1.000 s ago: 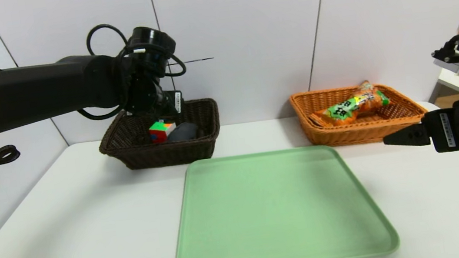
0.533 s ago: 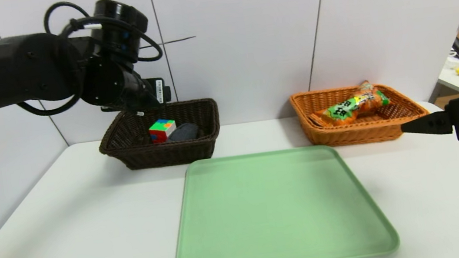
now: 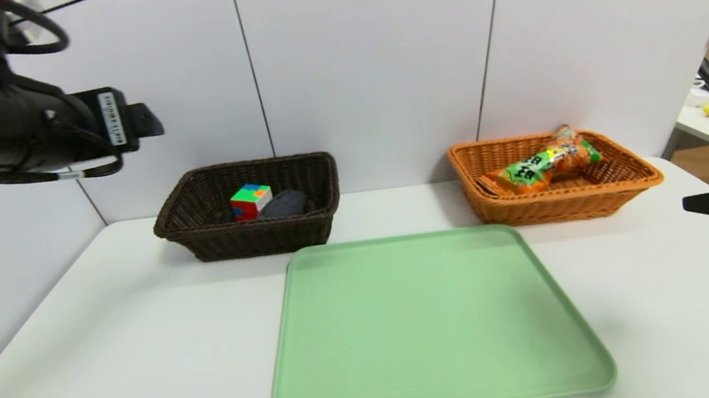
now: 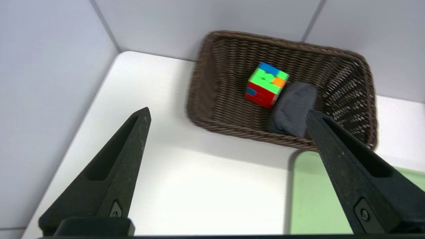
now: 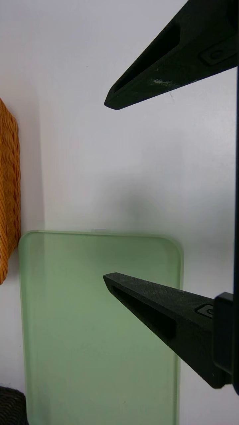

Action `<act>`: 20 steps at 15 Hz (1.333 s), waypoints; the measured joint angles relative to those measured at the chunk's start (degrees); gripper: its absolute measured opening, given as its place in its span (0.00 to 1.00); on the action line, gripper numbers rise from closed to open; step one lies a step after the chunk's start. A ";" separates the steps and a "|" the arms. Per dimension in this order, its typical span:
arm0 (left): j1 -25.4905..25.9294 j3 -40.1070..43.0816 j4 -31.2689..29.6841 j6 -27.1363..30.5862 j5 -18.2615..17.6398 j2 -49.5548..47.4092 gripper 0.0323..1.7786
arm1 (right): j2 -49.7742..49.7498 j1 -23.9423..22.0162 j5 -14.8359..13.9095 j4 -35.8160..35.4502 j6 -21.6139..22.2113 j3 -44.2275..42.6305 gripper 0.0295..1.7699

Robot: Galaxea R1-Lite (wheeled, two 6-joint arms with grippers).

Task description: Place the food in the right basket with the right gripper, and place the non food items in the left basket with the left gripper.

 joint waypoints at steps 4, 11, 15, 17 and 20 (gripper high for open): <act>5.57 11.08 -0.20 -0.17 0.11 -12.46 0.94 | -6.55 -1.52 0.07 -0.22 0.05 3.73 0.96; 15.49 29.83 -0.23 -0.06 -0.32 -34.51 0.95 | -18.24 -5.90 0.68 -0.22 0.41 9.02 0.96; 19.16 38.45 -0.30 -0.17 -0.34 -44.61 0.95 | -27.64 -6.86 0.46 0.17 0.48 12.96 0.96; 19.52 42.17 -0.26 0.33 -0.62 -49.40 0.95 | -32.57 -6.99 0.40 0.20 0.27 14.56 0.96; 19.66 46.58 -0.26 4.33 -4.39 -56.28 0.95 | -38.67 -6.99 0.68 0.28 -2.26 15.93 0.96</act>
